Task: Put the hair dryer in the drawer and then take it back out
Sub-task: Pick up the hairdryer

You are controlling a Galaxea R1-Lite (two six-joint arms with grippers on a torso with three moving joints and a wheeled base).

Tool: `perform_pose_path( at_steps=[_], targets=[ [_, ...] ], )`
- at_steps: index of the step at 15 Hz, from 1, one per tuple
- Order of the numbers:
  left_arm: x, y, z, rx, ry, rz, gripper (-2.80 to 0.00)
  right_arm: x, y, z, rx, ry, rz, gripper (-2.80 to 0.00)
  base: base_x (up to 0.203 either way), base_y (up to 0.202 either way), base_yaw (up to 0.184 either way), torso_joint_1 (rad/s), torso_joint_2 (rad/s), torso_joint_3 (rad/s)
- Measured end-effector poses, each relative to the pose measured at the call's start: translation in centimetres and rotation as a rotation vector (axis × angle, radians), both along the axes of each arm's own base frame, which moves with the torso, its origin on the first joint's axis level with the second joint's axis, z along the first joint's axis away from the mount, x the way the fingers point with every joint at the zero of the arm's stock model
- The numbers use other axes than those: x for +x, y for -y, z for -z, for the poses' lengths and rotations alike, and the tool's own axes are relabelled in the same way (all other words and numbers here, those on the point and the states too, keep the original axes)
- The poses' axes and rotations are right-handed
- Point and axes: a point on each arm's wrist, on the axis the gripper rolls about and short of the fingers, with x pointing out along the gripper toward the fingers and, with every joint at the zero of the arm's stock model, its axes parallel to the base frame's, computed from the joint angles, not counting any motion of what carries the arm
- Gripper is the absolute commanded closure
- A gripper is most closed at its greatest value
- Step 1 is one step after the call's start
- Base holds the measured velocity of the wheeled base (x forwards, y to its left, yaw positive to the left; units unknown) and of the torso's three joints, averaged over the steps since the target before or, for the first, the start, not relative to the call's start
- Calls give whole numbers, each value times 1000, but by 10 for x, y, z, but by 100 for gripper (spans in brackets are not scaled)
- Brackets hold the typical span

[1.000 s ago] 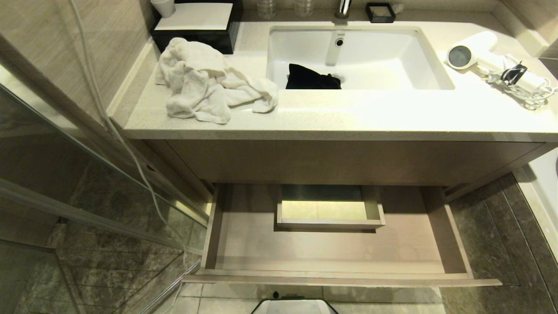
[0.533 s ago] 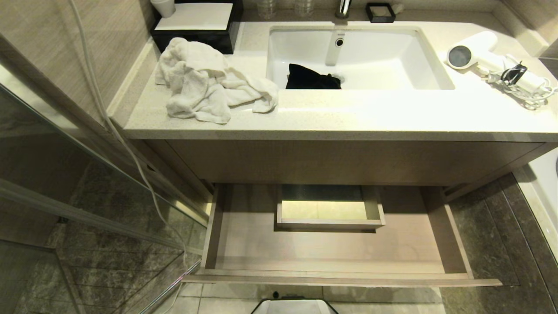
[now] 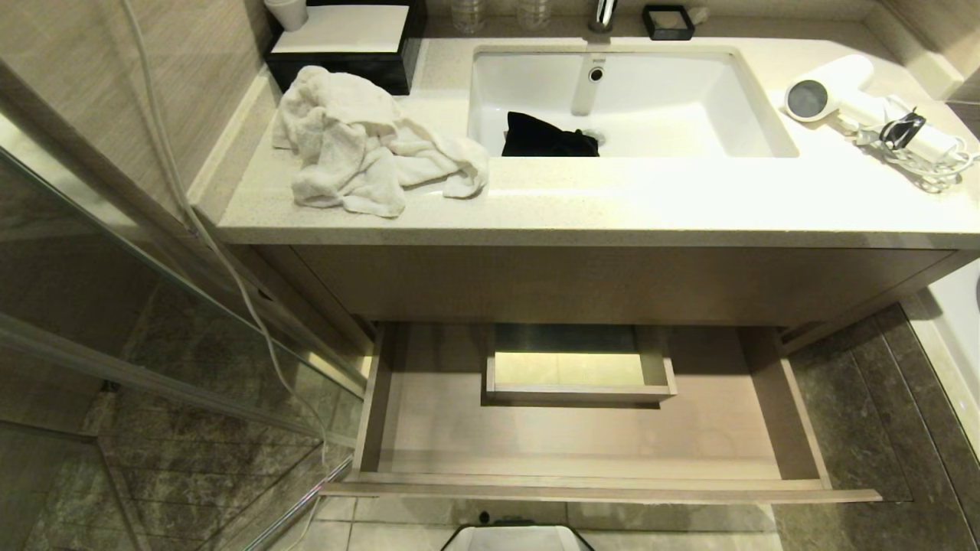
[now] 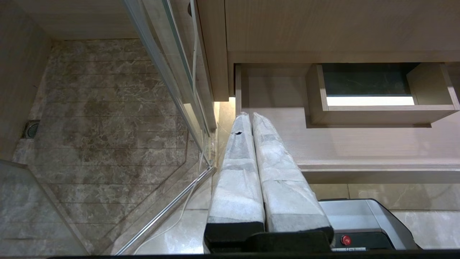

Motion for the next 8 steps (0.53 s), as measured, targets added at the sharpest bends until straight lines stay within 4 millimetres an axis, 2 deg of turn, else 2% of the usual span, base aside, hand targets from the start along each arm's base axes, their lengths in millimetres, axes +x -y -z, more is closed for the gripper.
perform_pose_path(
  at_steps=[8],
  targets=[
    [0,0,0,0,0,0,0,0,0,0,0,-1,1,0,0,0,0,0,0,0]
  ],
)
